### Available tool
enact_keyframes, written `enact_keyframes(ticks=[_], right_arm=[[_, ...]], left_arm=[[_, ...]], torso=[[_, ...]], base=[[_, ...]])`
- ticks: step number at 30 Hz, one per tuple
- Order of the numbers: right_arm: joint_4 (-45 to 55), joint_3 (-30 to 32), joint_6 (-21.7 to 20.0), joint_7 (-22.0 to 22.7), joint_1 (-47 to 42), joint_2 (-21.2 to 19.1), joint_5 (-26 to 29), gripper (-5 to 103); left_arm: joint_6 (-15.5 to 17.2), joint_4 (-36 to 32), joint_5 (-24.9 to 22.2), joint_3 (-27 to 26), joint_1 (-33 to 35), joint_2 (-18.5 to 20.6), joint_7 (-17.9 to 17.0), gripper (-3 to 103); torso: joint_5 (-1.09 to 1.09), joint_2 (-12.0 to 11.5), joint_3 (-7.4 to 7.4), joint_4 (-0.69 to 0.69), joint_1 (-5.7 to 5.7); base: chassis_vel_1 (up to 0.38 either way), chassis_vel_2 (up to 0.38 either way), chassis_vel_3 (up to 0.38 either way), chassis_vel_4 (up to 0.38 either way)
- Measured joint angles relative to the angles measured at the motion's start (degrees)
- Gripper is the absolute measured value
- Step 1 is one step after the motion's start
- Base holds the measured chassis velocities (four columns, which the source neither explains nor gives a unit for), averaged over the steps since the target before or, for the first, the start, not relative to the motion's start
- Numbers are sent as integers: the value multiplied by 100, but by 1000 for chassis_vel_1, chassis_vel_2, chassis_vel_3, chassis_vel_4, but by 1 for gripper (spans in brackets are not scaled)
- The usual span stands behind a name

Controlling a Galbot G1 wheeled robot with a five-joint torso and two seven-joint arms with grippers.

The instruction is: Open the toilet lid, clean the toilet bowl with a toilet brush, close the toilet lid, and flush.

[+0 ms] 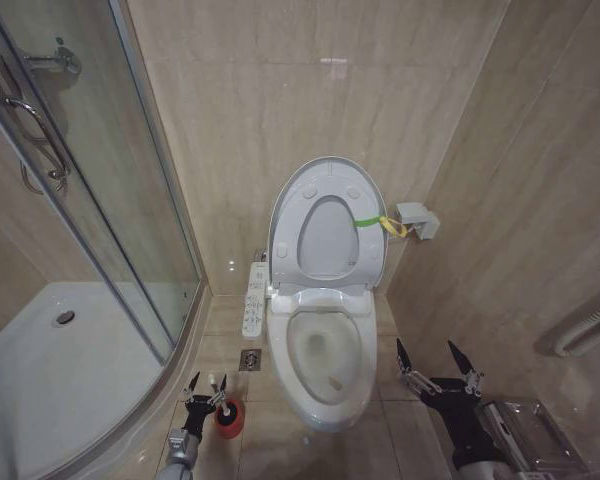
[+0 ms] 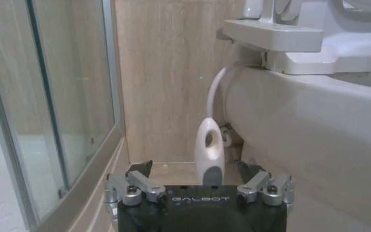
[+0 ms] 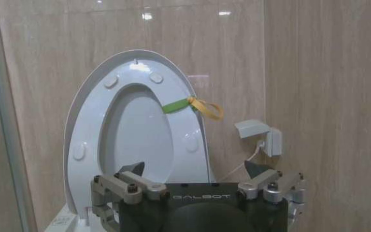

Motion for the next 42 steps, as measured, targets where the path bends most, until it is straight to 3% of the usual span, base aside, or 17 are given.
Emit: enact_keyframes(ticks=[2,3,9,10,17,18,25,26,42], right_arm=[[0,0,0,0,0,0,0,100],[0,0,0,0,0,0,0,100],[0,0,0,0,0,0,0,100],[0,0,0,0,0,0,0,100],[0,0,0,0,0,0,0,100],[0,0,0,0,0,0,0,100],[0,0,0,0,0,0,0,100],[0,0,0,0,0,0,0,100],[0,0,0,0,0,0,0,100]], left_arm=[[0,5,0,0,0,-4,3,90],[0,20,0,0,-3,-12,5,82],[-5,97,3,-8,-35,-43,-1,82],[-7,99,4,-9,-32,-53,-7,58],[19,99,-9,-10,7,-114,-35,58],[28,99,-12,-12,14,-125,-33,32],[33,98,-76,-46,20,-132,34,32],[32,103,-96,-51,19,-126,70,23],[-9,-144,-333,-79,219,-161,308,19]], torso=[[0,0,0,0,0],[0,0,0,0,0],[0,0,0,0,0],[0,0,0,0,0],[0,0,0,0,0],[0,0,0,0,0],[0,0,0,0,-1],[0,0,0,0,-1],[0,0,0,0,-1]], base=[[0,0,0,0],[0,0,0,0],[0,0,0,0],[0,0,0,0],[0,0,0,0],[0,0,0,0],[0,0,0,0],[0,0,0,0],[0,0,0,0]])
